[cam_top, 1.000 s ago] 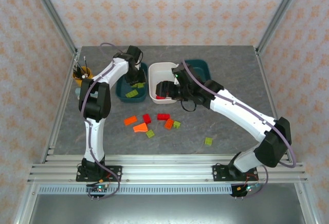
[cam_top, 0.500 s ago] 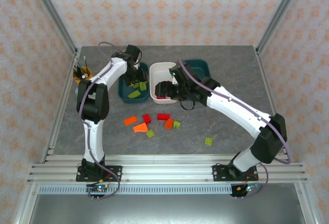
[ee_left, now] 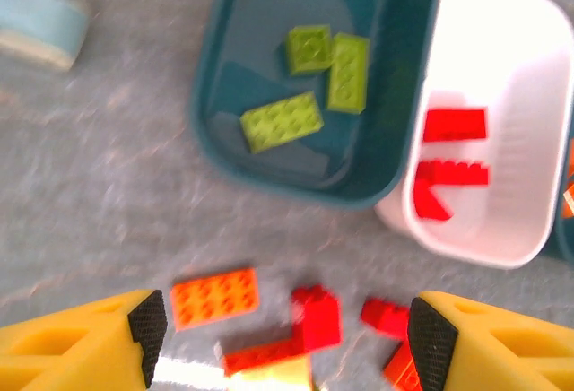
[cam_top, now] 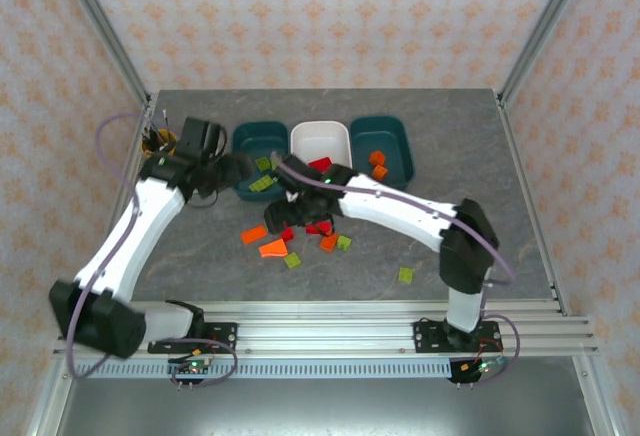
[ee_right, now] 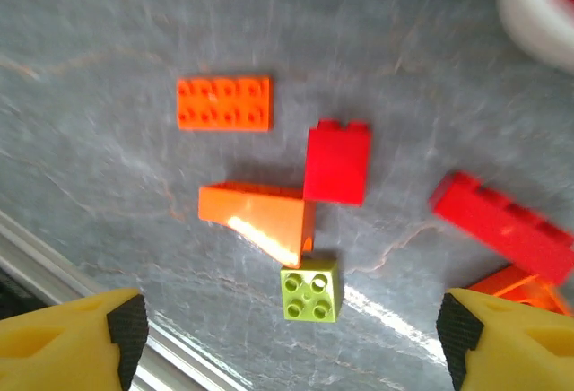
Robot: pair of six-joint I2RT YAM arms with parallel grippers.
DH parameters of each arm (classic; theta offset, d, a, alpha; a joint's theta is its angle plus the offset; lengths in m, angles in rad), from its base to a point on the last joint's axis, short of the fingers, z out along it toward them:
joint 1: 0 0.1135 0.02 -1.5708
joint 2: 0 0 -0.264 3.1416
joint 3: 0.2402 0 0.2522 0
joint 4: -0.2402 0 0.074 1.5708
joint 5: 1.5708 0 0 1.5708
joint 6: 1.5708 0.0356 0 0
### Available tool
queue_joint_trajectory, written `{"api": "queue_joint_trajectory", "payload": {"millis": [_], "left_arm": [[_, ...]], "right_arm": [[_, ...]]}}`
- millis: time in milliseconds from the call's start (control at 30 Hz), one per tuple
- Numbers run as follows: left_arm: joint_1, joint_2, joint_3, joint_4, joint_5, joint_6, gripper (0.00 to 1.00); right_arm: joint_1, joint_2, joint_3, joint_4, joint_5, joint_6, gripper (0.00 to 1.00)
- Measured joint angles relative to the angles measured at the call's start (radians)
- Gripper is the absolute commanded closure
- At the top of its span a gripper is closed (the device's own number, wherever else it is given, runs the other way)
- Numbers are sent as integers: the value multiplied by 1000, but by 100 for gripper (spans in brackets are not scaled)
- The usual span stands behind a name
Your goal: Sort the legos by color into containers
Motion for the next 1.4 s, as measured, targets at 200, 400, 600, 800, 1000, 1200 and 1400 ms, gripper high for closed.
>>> {"api": "queue_joint_trajectory", "payload": {"millis": [200, 400, 600, 800, 1000, 1200, 1400], "left_arm": [[-1, -344, -219, -120, -19, -77, 25], [-1, -560, -288, -242, -11, -119, 25], [-1, -644, -322, -314, 8, -148, 25], [-1, -658, -322, -338, 12, -160, 25], [-1, -669, -322, -341, 18, -168, 25], [-1, -669, -323, -340, 35, -177, 25], [-1, -669, -328, -340, 39, -183, 25]], "right_arm": [[84, 138, 68, -42, -14, 70, 1], [122, 260, 185, -74, 0, 143, 1], [120, 384, 324, -160, 71, 175, 0], [121, 414, 353, -211, 102, 190, 3], [121, 456, 415, -225, 111, 193, 11], [115, 505, 444, -233, 114, 198, 22], [103, 509, 447, -243, 117, 201, 40]]}}
